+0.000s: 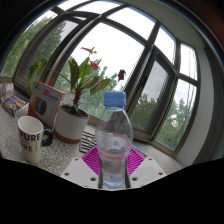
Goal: Pour water
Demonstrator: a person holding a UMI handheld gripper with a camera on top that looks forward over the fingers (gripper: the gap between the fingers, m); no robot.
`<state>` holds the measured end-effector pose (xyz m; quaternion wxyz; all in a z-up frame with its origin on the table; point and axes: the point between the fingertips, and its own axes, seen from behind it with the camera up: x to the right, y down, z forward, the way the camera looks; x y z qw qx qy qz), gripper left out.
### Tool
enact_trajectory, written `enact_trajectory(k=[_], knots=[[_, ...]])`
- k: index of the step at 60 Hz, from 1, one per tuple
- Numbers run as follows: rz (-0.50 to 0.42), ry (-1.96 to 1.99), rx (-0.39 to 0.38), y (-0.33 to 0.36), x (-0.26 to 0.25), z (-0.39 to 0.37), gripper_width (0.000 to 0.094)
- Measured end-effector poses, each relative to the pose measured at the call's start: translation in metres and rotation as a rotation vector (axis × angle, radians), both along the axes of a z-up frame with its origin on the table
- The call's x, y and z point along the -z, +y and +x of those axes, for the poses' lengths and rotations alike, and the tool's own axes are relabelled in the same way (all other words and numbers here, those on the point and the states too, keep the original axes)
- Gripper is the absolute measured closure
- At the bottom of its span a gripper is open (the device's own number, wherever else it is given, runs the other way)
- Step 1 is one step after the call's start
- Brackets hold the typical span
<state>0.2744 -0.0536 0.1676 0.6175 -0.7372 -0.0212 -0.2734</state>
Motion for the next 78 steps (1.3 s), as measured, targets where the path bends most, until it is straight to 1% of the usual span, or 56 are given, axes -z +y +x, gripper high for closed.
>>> enact_trajectory(k=[3,10,13,17,21,23,27,30,32,35,39,42,44,50,57,59,63,68,69,75,76,77,78], knots=[[0.008,-0.158,0.044,0.002,-0.03,0.016,0.0638],[0.021,-0.575,0.088,0.014,-0.102,0.029,0.064],[0.041,-0.729,0.069,0.024,-0.129,0.016,0.064],[0.015,-0.98,0.033,0.037,-0.152,-0.002,0.0641],[0.012,-1.21,-0.013,0.051,-0.168,-0.033,0.0641],[0.012,-1.309,-0.04,0.06,-0.168,-0.049,0.064],[-0.034,-1.49,-0.091,0.071,-0.163,-0.073,0.0633],[-0.063,-1.577,-0.159,0.081,-0.149,-0.096,0.0632],[-0.064,-1.629,-0.2,0.089,-0.139,-0.107,0.0632],[-0.084,-1.742,-0.234,0.097,-0.129,-0.126,0.0632],[-0.08,-1.918,-0.282,0.104,-0.112,-0.151,0.0633],[-0.081,-1.97,-0.332,0.113,-0.095,-0.163,0.0632],[-0.088,-1.979,-0.354,0.115,-0.087,-0.168,0.0632],[-0.089,-1.971,-0.377,0.121,-0.079,-0.173,0.063],[-0.015,-1.906,-0.394,0.117,-0.092,-0.18,0.0633],[0.004,-1.862,-0.402,0.114,-0.104,-0.182,0.0633],[0.074,-1.709,-0.398,0.107,-0.131,-0.18,0.0631],[0.162,-1.445,-0.378,0.091,-0.187,-0.17,0.0631],[0.18,-1.337,-0.402,0.088,-0.198,-0.167,0.0633],[0.276,-0.829,-0.427,0.067,-0.247,-0.143,0.0631],[0.294,-0.771,-0.41,0.056,-0.263,-0.14,0.0634],[0.302,-0.682,-0.431,0.063,-0.266,-0.132,0.0634],[0.311,-0.598,-0.435,0.061,-0.269,-0.127,0.0634]])
